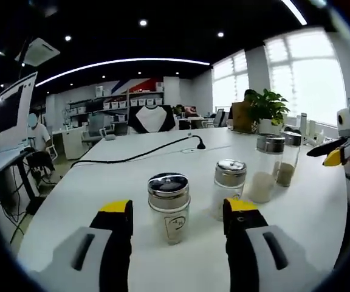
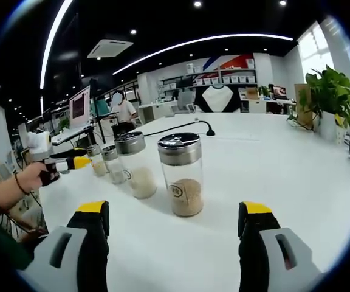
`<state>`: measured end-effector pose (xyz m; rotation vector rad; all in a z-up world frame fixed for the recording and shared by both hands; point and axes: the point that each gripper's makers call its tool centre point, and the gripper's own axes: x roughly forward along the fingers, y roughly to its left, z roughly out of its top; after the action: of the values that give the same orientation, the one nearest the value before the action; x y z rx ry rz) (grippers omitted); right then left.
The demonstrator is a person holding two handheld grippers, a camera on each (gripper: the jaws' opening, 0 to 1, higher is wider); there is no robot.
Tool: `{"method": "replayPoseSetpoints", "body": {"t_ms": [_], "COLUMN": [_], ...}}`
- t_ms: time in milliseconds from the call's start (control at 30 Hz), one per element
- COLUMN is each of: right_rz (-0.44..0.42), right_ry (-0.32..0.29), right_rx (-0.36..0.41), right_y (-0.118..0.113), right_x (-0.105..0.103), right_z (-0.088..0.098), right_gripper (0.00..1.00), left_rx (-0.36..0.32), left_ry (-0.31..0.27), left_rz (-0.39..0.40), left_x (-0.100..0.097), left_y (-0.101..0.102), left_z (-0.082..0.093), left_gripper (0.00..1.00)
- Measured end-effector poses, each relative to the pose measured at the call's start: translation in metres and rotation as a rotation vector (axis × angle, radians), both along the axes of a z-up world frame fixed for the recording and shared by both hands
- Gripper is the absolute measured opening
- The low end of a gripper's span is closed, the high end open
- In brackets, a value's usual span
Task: Rotate the seasoning bottle until the label or dispensing opening points toward the visible target arrow and the bottle remains upright within the marked orientation range
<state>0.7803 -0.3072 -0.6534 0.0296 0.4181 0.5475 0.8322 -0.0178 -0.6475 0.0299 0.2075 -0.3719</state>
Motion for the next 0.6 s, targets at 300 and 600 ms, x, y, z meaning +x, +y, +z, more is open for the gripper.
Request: {"method": "replayPoseSetpoints", "body": {"t_ms": [300, 600], "right_rz": [0.005, 0.006], "right_ry": [-0.034, -0.058], "right_rx": [0.003, 0.010], "right_y": [0.003, 0.004], "right_x": [-0.002, -0.006], "right_z": [0.008, 0.011], "right_gripper": [0.89, 0.89], "left_rx": [0.050, 0.013], "left_ry": [-0.071, -0.096], "left_rz": [0.012, 0.019], "left_x": [-0.024, -0.048], "left_y": [-0.012, -0.022], "left_z": [0.021, 0.035], "left_gripper": [0.69, 0.74]}}
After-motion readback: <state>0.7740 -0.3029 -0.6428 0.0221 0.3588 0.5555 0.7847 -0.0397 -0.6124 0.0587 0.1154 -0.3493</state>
